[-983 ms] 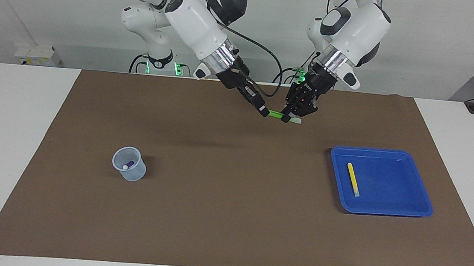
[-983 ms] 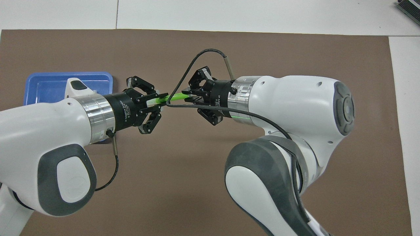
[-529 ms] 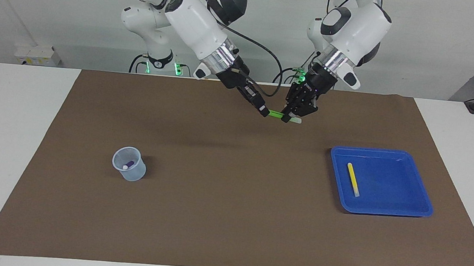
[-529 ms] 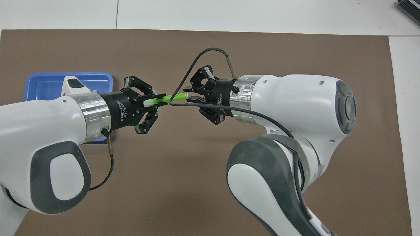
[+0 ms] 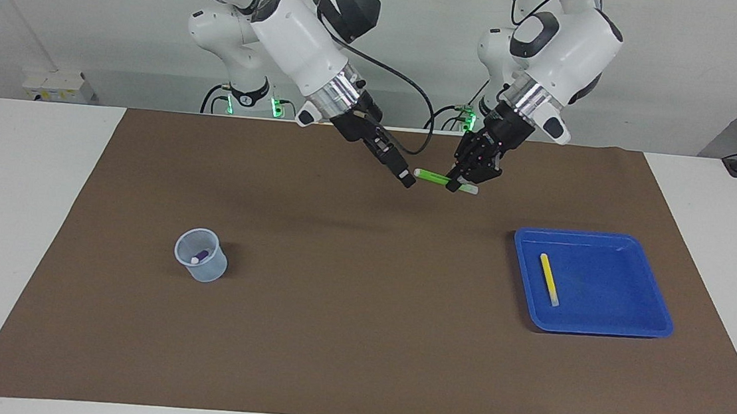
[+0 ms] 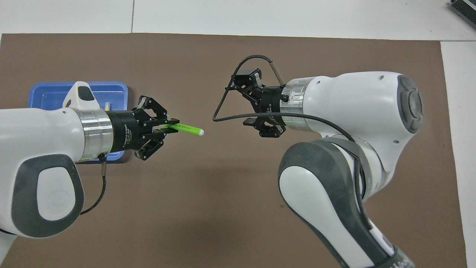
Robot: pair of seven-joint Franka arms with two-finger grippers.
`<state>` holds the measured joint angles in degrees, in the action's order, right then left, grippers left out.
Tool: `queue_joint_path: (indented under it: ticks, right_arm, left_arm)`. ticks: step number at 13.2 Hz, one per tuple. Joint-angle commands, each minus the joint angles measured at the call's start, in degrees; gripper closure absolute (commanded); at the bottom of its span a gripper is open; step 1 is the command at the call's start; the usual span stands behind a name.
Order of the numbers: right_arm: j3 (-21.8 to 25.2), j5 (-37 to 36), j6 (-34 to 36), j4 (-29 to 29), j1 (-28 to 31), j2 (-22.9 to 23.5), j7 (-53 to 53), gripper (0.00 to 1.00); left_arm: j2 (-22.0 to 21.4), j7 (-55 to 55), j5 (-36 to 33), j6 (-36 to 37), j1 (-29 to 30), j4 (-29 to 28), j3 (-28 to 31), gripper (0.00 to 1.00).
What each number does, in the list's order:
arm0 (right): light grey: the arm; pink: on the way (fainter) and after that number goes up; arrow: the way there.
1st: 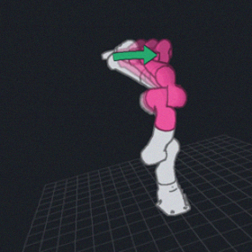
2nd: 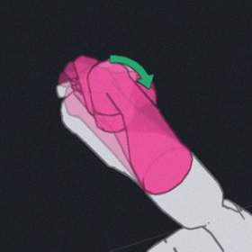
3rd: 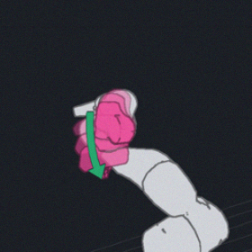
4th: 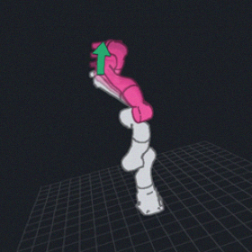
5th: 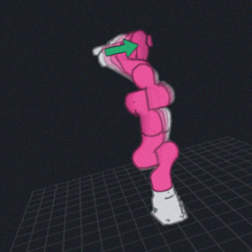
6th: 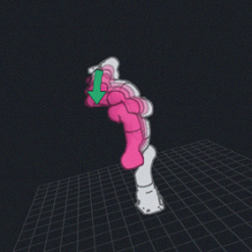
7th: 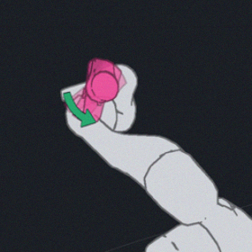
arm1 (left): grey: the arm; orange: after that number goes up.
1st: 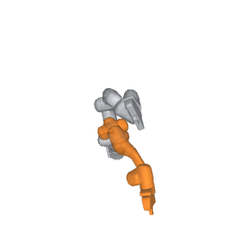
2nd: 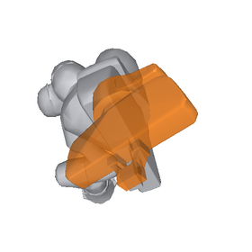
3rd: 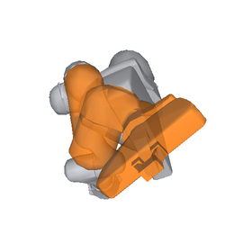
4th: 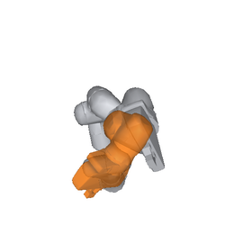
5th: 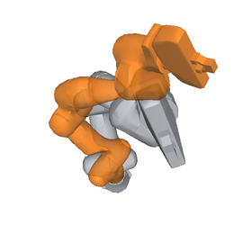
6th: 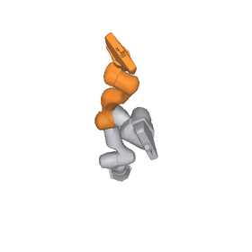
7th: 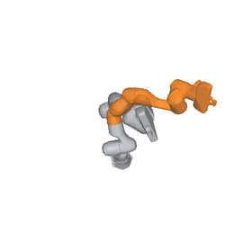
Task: Right arm passes pens to left for tray arrangement
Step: 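Open the right gripper and draw it back from the green pen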
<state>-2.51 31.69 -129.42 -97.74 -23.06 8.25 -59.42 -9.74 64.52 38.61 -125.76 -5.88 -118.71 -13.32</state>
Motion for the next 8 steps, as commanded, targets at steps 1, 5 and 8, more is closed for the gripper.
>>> queue_joint_path:
  ticks: [1, 5, 8]
  right_arm:
    - [-0.5, -5.0, 3.2, -1.2, 2.7, -0.9, 11.0, 0.0]
    - [-0.5, -9.1, 8.5, -3.1, 9.0, -2.0, 32.4, 0.0]
    - [-0.5, -13.0, 10.7, -3.2, 13.3, -1.8, 43.6, 0.0]
  left_arm:
    - [-3.5, -8.7, -0.7, 2.8, 1.0, -3.5, -0.2, 1.0]
    - [-4.0, -10.0, -0.7, 2.6, -0.5, -4.2, -0.7, 1.0]
    - [-4.1, -15.4, -7.8, 8.3, 2.2, -4.7, -0.5, 1.0]
